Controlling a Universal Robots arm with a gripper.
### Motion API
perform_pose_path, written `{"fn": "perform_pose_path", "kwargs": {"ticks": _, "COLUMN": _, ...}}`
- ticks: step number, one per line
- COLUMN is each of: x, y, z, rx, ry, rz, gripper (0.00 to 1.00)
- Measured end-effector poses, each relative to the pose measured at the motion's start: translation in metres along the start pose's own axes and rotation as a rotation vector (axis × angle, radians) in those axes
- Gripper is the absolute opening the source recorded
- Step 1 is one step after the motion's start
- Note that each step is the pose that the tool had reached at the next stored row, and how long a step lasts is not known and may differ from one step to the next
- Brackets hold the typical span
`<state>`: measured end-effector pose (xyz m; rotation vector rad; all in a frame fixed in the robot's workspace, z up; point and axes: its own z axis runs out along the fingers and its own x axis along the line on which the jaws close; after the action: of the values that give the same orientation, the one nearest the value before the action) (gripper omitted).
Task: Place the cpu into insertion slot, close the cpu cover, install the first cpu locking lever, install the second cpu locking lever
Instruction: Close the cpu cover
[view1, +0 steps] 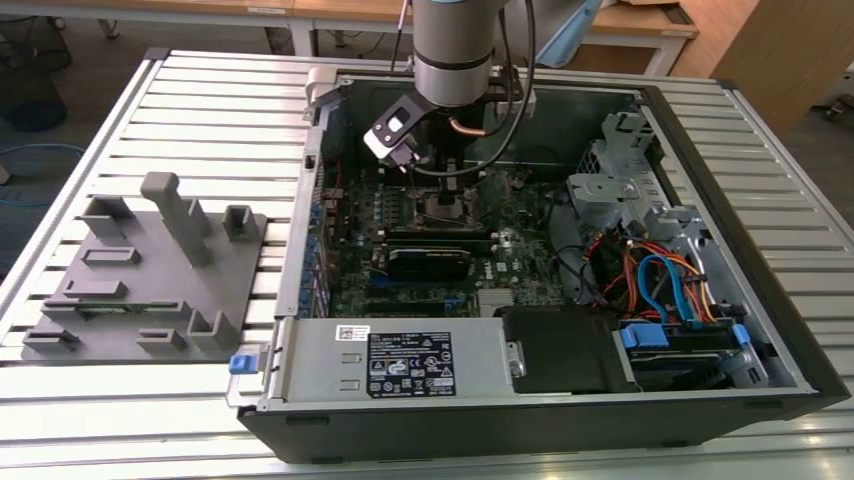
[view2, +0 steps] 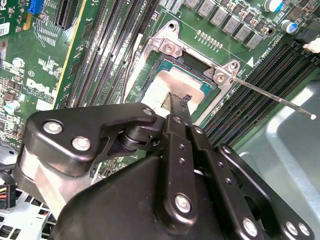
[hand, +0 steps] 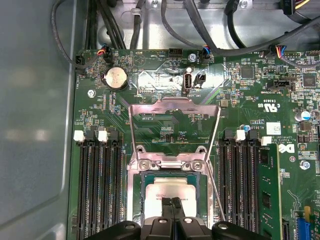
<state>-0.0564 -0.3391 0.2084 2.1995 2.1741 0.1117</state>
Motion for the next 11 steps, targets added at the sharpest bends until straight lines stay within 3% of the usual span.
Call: {"fn": "perform_pose_path", "kwargs": {"ticks": 11, "x": 0.0, "y": 0.0004, "z": -0.0024, "rx": 0.0067, "ry": 0.0012, "rz": 0.0, "gripper": 0.1}}
